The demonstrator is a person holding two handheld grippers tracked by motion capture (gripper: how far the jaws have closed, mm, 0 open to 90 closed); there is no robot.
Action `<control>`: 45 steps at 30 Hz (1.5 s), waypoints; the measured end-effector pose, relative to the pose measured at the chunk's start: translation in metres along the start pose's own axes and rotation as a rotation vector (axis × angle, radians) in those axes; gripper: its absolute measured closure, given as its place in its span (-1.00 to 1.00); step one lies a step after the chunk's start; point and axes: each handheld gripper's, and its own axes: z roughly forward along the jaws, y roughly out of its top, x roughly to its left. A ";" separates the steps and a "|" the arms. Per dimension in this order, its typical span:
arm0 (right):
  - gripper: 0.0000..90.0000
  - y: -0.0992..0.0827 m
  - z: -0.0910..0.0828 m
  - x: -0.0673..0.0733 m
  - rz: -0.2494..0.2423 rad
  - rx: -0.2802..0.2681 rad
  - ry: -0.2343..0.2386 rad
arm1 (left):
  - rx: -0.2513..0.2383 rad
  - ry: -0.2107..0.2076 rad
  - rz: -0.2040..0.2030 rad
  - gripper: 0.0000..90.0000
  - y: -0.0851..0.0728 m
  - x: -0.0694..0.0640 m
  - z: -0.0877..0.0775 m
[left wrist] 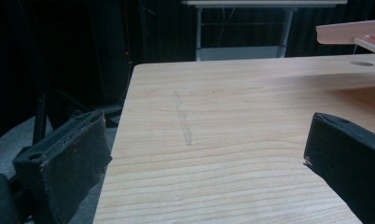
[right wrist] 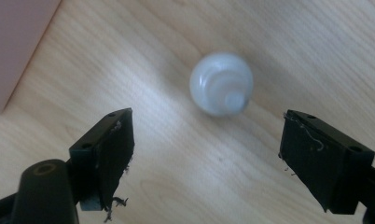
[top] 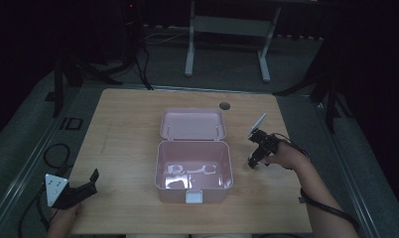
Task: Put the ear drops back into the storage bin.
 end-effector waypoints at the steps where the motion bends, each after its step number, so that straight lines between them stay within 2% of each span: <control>1: -0.58 0.004 0.003 -0.001 0.006 -0.002 0.000 | 0.000 -0.001 0.000 -0.99 0.000 0.000 0.000; 8: -0.49 0.014 0.015 -0.004 0.019 0.012 0.014 | 0.000 -0.002 -0.001 -0.99 0.000 0.000 0.000; 12: -0.20 0.018 0.023 -0.004 -0.001 0.036 0.007 | 0.000 -0.002 0.000 -0.99 0.000 0.000 0.000; 14: -0.20 0.018 0.023 -0.003 -0.006 0.040 0.005 | 0.000 -0.002 0.001 -0.99 0.000 0.000 0.000; 17: 0.01 0.021 0.024 -0.004 -0.002 0.043 0.002 | 0.000 -0.001 0.001 -0.99 0.000 0.000 0.000; 23: 0.21 0.023 0.029 -0.005 -0.012 0.055 -0.012 | 0.000 -0.002 0.001 -0.99 0.000 0.000 0.000; 28: 0.30 0.024 0.033 -0.005 -0.019 0.073 -0.013 | 0.001 -0.001 0.000 -0.99 0.000 0.000 0.000; 38: 0.32 0.020 0.030 0.001 -0.142 0.091 -0.063 | 0.001 -0.001 0.000 -0.99 0.000 0.000 0.000; 39: 0.32 0.020 0.030 0.001 -0.142 0.091 -0.063 | 0.001 -0.001 0.000 -0.99 0.000 0.000 0.000; 40: 0.32 0.017 0.028 0.002 -0.167 0.095 -0.060 | 0.001 -0.001 0.000 -0.99 0.000 0.000 0.000; 43: 0.32 0.014 0.026 0.003 -0.194 0.092 -0.058 | 0.001 0.000 0.000 -0.99 0.000 0.000 0.000; 45: 0.33 0.010 0.023 0.006 -0.245 0.084 -0.051 | 0.001 0.001 -0.001 -0.99 0.000 0.000 0.000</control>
